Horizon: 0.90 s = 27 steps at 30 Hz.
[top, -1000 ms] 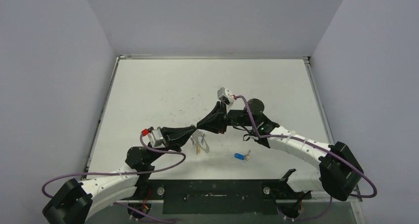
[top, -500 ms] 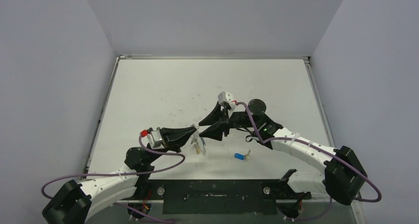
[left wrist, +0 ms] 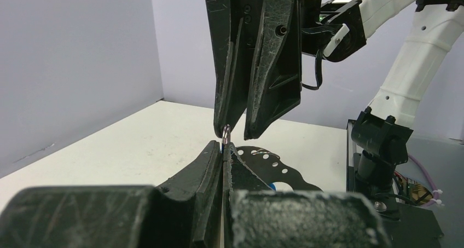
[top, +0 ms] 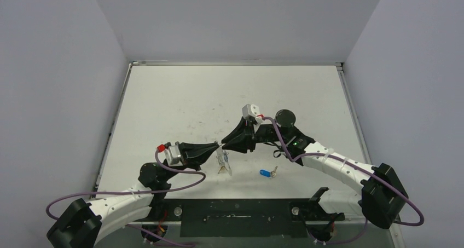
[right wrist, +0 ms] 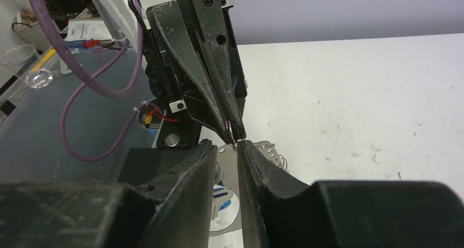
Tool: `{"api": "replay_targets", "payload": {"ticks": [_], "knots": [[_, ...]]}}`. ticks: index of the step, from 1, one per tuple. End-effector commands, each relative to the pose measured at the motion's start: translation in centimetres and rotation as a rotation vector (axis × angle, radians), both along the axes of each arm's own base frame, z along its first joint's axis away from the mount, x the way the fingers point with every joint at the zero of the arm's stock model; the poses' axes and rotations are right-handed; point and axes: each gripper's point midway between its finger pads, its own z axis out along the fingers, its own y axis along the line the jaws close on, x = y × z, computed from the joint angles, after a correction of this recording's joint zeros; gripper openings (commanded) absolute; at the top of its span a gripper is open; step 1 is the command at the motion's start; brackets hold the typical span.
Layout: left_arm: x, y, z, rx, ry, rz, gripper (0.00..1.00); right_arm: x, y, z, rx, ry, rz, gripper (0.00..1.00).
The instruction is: Put the keys on the keyring
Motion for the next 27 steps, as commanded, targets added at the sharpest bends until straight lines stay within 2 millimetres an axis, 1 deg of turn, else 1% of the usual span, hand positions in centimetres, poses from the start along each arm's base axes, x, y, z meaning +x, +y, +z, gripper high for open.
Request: {"api": "replay_targets", "payload": {"ticks": [1,3,8,12,13,21,22,24,25,26,27], "knots": [[-0.7,0.3,4.1,-0.092,-0.094,-0.018,0.0,0.0,0.1,0.9,0.042,-0.056,0.021,0.21],[-0.7,0.3,4.2,-0.095,-0.096,-0.02,0.0,0.0,0.2,1.0,0.05,-0.052,0.025,0.18],[-0.8,0.2,4.3,-0.094,-0.099,-0.026,0.0,-0.2,0.7,0.7,0.047,-0.037,0.041,0.18],[-0.8,0.2,4.2,-0.095,-0.098,-0.026,0.0,-0.3,0.8,0.7,0.047,-0.032,0.044,0.01],[-0.8,0.2,4.2,-0.096,-0.097,-0.026,0.0,-0.2,0.8,0.7,0.047,-0.034,0.041,0.0],[-0.6,0.4,4.0,-0.097,-0.084,-0.009,0.0,0.6,0.1,0.0,-0.006,-0.04,-0.016,0.0],[-0.5,0.5,3.9,-0.098,-0.079,-0.001,0.09,0.9,-0.1,-0.1,-0.016,-0.036,-0.033,0.0],[-0.2,0.9,3.8,-0.104,-0.066,0.023,0.36,1.8,-0.6,-0.1,-0.034,-0.022,-0.081,0.0],[0.0,1.1,3.7,-0.104,-0.058,0.039,0.47,2.1,-0.9,-0.2,-0.043,-0.015,-0.1,0.0],[0.3,1.3,3.6,-0.105,-0.05,0.059,0.56,2.7,-1.2,-0.2,-0.047,-0.007,-0.131,0.0],[0.4,1.6,3.5,-0.104,-0.046,0.075,0.62,3.2,-1.5,-0.2,-0.055,0.007,-0.162,0.0]]}}
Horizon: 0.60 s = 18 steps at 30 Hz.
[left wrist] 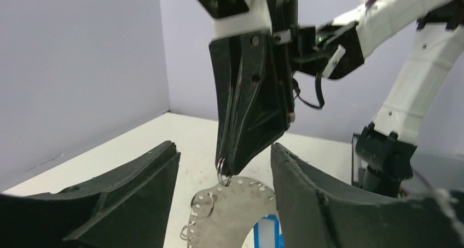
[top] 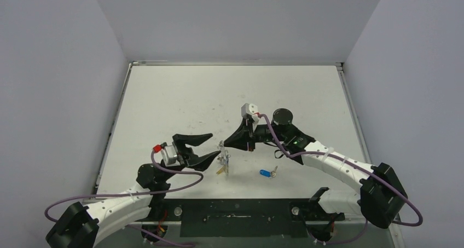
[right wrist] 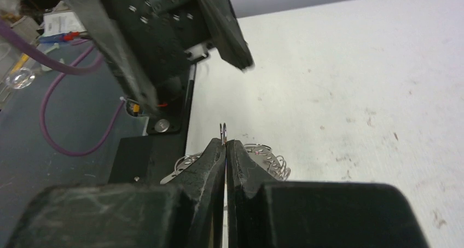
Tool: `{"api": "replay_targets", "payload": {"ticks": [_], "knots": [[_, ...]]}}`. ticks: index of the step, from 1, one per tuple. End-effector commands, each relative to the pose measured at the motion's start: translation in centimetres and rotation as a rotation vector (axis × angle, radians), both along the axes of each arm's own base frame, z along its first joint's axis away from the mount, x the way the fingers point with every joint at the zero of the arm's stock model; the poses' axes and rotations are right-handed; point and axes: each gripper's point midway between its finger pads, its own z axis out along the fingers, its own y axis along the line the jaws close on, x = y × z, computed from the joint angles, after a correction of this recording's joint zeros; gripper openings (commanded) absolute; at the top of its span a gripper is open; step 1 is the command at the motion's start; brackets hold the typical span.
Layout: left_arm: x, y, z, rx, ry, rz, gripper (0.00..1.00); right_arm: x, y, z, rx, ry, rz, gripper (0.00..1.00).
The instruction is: Put the keys on the keyring
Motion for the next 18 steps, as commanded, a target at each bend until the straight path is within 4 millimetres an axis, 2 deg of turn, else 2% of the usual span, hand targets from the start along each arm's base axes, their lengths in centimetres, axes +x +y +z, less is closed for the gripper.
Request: {"api": "replay_targets", "payload": {"ticks": [1,3,6,10,16,18], "knots": [[0.5,1.5,2.4,-0.074,-0.031,0.078,0.67,2.6,-1.5,2.0,0.007,-0.034,-0.137,0.0],[0.8,1.8,2.0,-0.058,-0.013,0.105,0.73,4.1,-2.5,2.2,0.005,-0.01,-0.223,0.0],[1.0,2.2,1.5,-0.041,0.017,0.127,0.76,6.7,-4.4,2.6,0.022,0.03,-0.376,0.0],[0.9,1.9,0.9,0.004,0.036,0.117,0.77,10.8,-8.3,3.1,0.053,0.103,-0.647,0.0],[0.9,-0.2,-0.6,0.078,0.085,0.034,0.77,14.6,-14.0,2.9,0.051,0.176,-0.906,0.0],[1.1,-1.5,-1.9,0.128,0.109,-0.013,0.76,15.5,-15.7,2.2,0.03,0.207,-0.972,0.0]]}}
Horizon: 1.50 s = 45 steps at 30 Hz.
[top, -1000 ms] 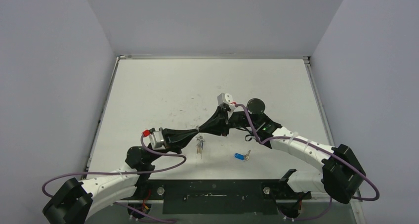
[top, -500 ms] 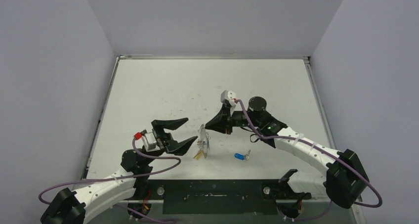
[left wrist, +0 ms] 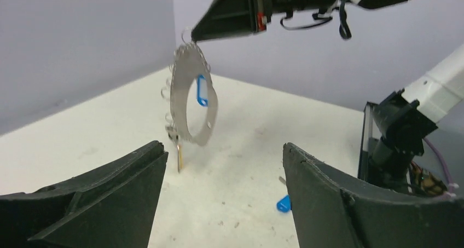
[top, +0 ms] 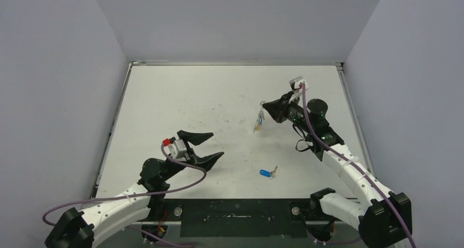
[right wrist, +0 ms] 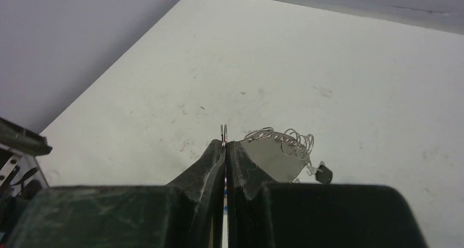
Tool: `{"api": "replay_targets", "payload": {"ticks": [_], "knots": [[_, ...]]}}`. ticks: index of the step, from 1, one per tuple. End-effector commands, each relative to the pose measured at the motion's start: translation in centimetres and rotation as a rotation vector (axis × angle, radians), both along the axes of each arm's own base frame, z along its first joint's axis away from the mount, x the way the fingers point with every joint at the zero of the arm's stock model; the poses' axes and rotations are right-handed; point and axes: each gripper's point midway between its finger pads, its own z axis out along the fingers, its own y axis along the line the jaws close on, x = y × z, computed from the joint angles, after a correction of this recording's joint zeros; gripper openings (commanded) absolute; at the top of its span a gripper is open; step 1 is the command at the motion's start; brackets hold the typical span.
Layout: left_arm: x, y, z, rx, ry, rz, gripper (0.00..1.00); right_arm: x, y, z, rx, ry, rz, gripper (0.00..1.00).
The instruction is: Put the keys on the keyring
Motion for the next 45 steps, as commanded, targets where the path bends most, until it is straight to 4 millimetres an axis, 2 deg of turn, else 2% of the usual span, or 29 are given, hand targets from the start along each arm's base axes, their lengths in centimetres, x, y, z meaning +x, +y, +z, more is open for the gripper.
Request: {"api": "replay_targets", "payload": {"ticks": [1,3,6,10,16,18,21,27,35,41,45], "knots": [[-0.2,-2.6,-0.2,0.056,0.022,-0.109,0.75,2.4,-4.1,0.2,0.018,0.05,-0.2,0.0],[0.0,-4.0,-1.3,0.093,0.049,-0.149,0.74,3.0,-5.6,-0.5,0.009,0.072,-0.246,0.0],[0.3,-6.3,-3.4,0.169,0.083,-0.192,0.71,3.2,-6.7,-1.3,0.0,0.098,-0.285,0.0],[0.3,-10.3,-6.9,0.314,0.091,-0.222,0.68,3.4,-8.2,-2.7,-0.027,0.143,-0.358,0.0],[-0.1,-16.6,-11.4,0.519,0.092,-0.211,0.65,3.4,-9.9,-4.9,-0.056,0.215,-0.455,0.0],[-0.3,-18.2,-13.5,0.612,0.09,-0.198,0.65,3.4,-10.1,-5.3,-0.063,0.224,-0.458,0.0],[-0.8,-20.1,-15.5,0.745,0.071,-0.174,0.65,3.0,-10.4,-6.2,-0.085,0.253,-0.467,0.0],[-1.3,-21.6,-19.0,0.978,0.08,-0.114,0.65,2.8,-10.9,-6.7,-0.106,0.266,-0.484,0.0],[-2.2,-22.7,-21.7,1.127,0.102,-0.129,0.63,2.8,-10.9,-7.1,-0.114,0.275,-0.478,0.0],[-2.9,-22.1,-22.9,1.186,0.139,-0.139,0.54,2.9,-10.9,-7.1,-0.114,0.278,-0.475,0.0],[-3.3,-21.5,-23.3,1.212,0.159,-0.141,0.4,2.9,-10.8,-7.1,-0.11,0.28,-0.473,0.0]]}}
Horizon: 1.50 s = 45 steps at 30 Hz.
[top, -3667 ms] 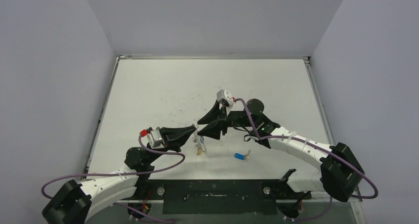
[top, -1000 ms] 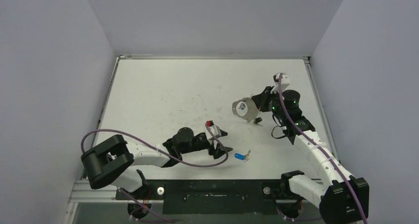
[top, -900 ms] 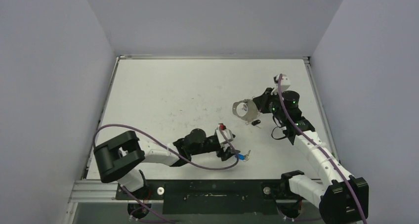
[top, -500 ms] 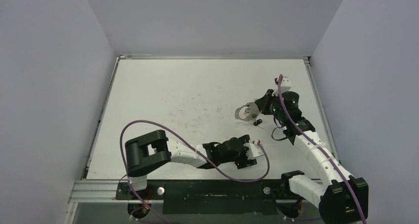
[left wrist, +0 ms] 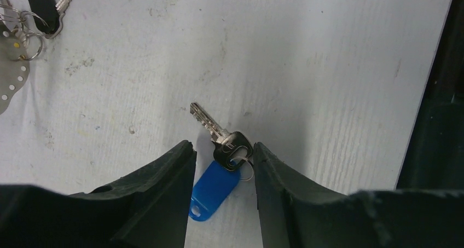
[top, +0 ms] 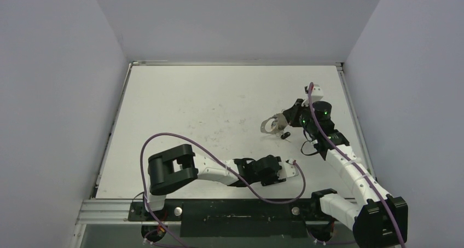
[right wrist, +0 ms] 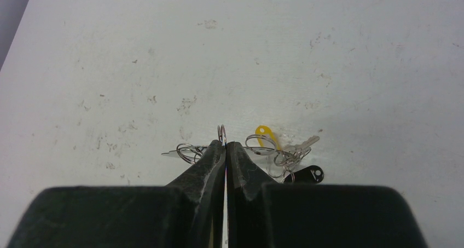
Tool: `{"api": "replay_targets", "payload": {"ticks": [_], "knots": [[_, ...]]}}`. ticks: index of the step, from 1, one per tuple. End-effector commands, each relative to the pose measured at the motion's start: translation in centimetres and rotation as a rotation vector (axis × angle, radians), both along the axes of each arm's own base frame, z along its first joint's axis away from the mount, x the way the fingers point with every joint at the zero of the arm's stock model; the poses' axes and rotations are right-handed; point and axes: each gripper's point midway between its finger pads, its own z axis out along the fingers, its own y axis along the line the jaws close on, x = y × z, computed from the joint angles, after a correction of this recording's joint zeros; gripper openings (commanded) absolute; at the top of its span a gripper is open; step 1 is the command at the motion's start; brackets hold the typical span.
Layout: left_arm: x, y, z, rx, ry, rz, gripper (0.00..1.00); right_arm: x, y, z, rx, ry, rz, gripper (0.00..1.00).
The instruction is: Put the keys on the keyring
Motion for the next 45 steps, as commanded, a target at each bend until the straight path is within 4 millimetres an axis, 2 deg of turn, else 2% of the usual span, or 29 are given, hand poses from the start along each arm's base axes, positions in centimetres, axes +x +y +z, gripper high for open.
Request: {"api": "replay_targets", "payload": {"ticks": [1,9,21,28,29,32,34,38,45], "knots": [[-0.5,1.4,-1.2,0.084,0.023,0.015,0.36,0.3,-0.4,0.8,0.0,-0.028,-0.014,0.0],[-0.4,1.6,1.0,0.038,0.02,0.033,0.0,0.3,0.0,0.9,0.01,-0.026,0.005,0.0],[0.0,3.0,4.4,-0.079,0.082,0.056,0.0,0.2,0.5,1.1,0.019,-0.024,0.038,0.0],[0.1,4.1,5.2,-0.178,0.148,0.045,0.0,0.2,1.0,1.0,0.027,-0.016,0.065,0.0],[-0.2,4.0,5.2,-0.176,0.141,0.009,0.01,0.2,1.0,1.0,0.028,-0.016,0.067,0.0],[-1.0,3.8,4.5,-0.138,0.074,-0.084,0.29,0.1,1.1,0.9,0.029,-0.014,0.069,0.0],[-1.4,3.6,4.0,-0.114,0.025,-0.132,0.37,0.1,1.1,0.9,0.027,-0.013,0.071,0.0],[-2.0,3.1,3.3,-0.128,-0.02,-0.197,0.39,0.0,1.1,0.8,0.025,-0.011,0.077,0.0],[-1.5,2.8,2.2,-0.115,-0.045,-0.198,0.4,-0.1,1.2,0.8,0.025,-0.014,0.086,0.0]]}}
